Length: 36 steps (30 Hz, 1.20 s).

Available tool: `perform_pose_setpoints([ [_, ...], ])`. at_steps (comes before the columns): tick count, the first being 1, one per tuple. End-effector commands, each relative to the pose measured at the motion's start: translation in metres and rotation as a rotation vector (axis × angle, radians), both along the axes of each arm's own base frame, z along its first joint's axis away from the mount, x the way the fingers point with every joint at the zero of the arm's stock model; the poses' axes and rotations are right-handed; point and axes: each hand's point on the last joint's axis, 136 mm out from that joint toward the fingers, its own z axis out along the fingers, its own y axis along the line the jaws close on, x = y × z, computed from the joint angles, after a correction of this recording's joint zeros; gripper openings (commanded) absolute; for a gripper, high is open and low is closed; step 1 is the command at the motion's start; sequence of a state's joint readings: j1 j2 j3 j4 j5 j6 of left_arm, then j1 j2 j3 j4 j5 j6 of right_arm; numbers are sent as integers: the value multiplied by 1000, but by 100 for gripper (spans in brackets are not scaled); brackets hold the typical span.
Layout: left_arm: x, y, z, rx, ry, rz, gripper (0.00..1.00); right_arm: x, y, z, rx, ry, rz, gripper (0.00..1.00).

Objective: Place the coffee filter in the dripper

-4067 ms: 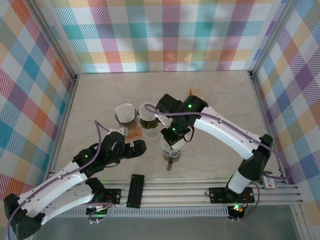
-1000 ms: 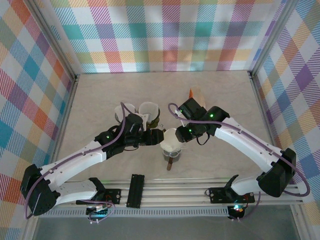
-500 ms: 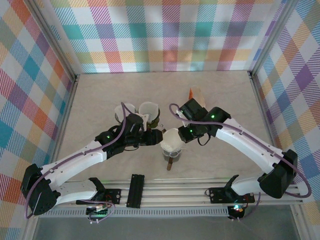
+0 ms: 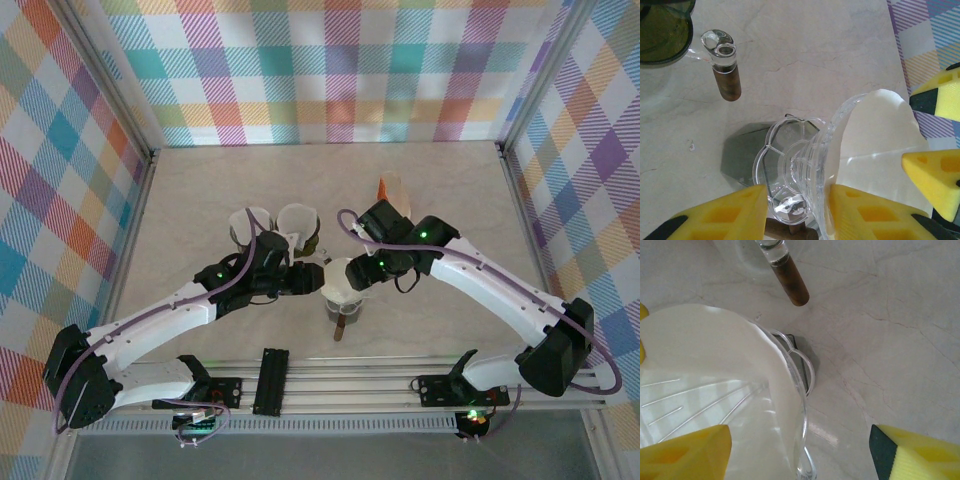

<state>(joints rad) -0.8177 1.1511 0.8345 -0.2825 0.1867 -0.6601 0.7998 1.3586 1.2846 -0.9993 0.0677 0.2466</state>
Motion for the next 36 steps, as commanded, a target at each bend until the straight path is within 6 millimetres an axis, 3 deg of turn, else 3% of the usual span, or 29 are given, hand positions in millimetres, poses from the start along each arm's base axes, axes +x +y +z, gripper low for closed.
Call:
perform_pose_setpoints([
  [1, -1, -3, 1, -7, -19, -15, 40, 0, 12, -11, 14, 31, 21, 77],
  [8, -1, -4, 0, -5, -15, -19, 40, -2, 16, -42, -26, 96, 32, 79],
  [19, -1, -4, 0, -10, -11, -15, 41, 1, 16, -70, -71, 107, 23, 79],
  [29, 0, -6, 11, -53, -37, -14, 51, 1, 14, -81, -107, 107, 15, 79],
  [36, -2, -7, 4, -44, -18, -24, 49, 2, 14, -80, -105, 103, 8, 79],
])
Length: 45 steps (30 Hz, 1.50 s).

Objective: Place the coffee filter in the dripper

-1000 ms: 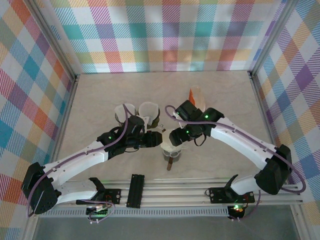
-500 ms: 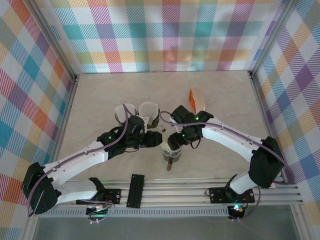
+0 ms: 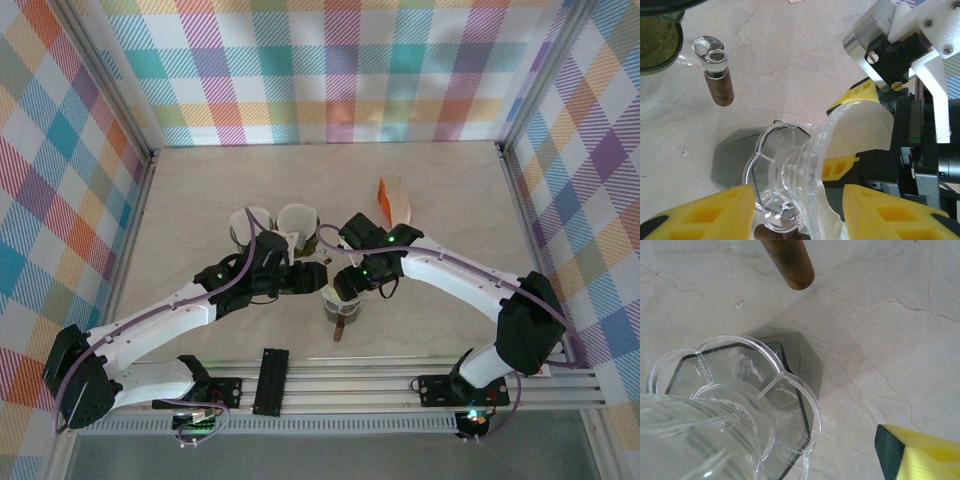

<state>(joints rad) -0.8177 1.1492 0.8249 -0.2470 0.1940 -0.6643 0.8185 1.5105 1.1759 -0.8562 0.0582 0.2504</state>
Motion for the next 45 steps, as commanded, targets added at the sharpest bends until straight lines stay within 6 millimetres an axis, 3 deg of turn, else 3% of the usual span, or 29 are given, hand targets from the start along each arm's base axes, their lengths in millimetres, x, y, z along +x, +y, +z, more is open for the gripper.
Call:
perform_pose_setpoints([
  [1, -4, -4, 0, -17, -5, -21, 46, -2, -2, -9, -28, 13, -10, 79],
  [7, -6, -3, -4, -8, 8, -29, 33, 1, 3, 5, 5, -11, -7, 80],
  [15, -6, -3, -5, -6, 8, -26, 31, -1, 14, 34, 69, -54, 13, 80],
  [28, -6, -1, -6, -4, 9, -17, 31, -5, 0, -12, -40, 0, -21, 80],
  [39, -4, 1, 5, -28, -17, -1, 48, -4, 0, -14, -45, 1, -26, 81],
  [42, -4, -1, 5, -28, -16, -5, 46, -4, 0, -13, -45, -1, -26, 81],
  [45, -4, -2, 1, -20, -4, -9, 38, -3, 0, -13, -46, -2, -27, 81],
])
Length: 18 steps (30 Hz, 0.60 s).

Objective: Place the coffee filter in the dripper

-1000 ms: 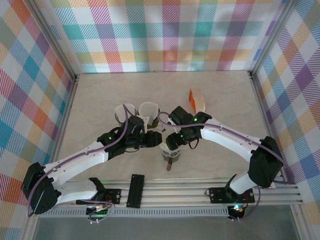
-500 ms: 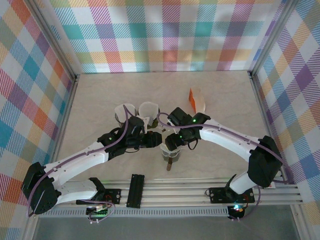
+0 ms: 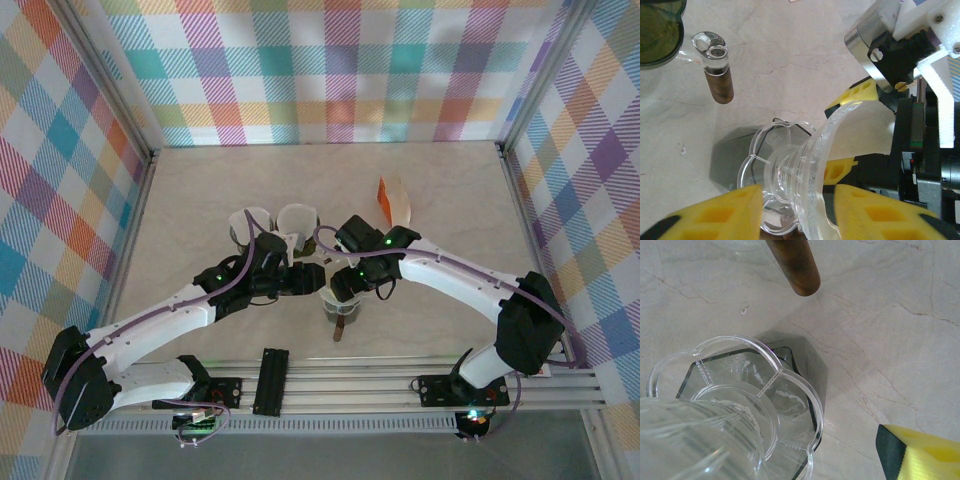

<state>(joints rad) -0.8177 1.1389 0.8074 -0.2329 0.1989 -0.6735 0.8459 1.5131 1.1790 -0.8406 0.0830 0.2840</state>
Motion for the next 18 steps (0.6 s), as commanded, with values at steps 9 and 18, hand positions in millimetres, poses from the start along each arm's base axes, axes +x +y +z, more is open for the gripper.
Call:
perform_pose_setpoints([
  [9, -5, -4, 2, -11, -1, -25, 18, -2, -5, -16, -48, 21, -14, 81],
  [18, -4, -2, 4, -13, -6, -16, 35, -2, -5, -14, -48, 19, -15, 81],
])
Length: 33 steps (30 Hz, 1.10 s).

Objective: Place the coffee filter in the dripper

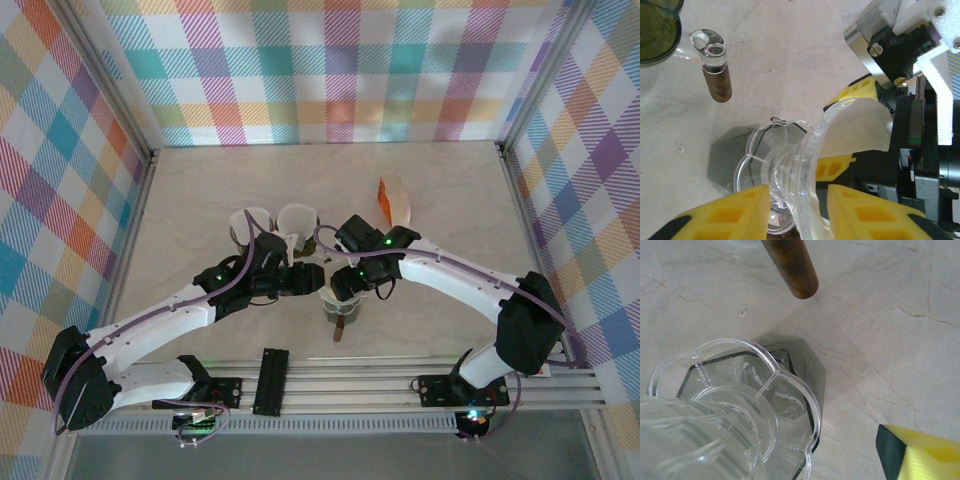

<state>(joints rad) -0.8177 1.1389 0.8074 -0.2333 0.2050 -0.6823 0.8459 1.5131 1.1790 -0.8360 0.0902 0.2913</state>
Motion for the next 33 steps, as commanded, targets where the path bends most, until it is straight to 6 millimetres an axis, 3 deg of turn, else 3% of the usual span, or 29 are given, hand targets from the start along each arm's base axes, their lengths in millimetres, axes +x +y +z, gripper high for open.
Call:
perform_pose_setpoints([
  [1, -3, -2, 3, -8, -12, -18, 32, -3, -5, -14, -47, 24, -7, 81],
  [5, -5, -4, 0, -6, -4, -31, 22, -4, -6, -15, -47, 25, -10, 81],
  [11, -5, -3, 0, -2, -10, -32, 21, -2, -3, -9, -28, 10, -17, 81],
  [21, -5, -2, 1, 0, -13, -27, 22, 12, -8, 54, 47, -153, -41, 84],
  [27, -3, -2, 3, 0, -18, -17, 31, 17, -15, 96, 128, -280, -63, 85],
  [33, -2, -2, 11, -13, -36, -12, 42, 19, -25, 110, 140, -342, -93, 86],
])
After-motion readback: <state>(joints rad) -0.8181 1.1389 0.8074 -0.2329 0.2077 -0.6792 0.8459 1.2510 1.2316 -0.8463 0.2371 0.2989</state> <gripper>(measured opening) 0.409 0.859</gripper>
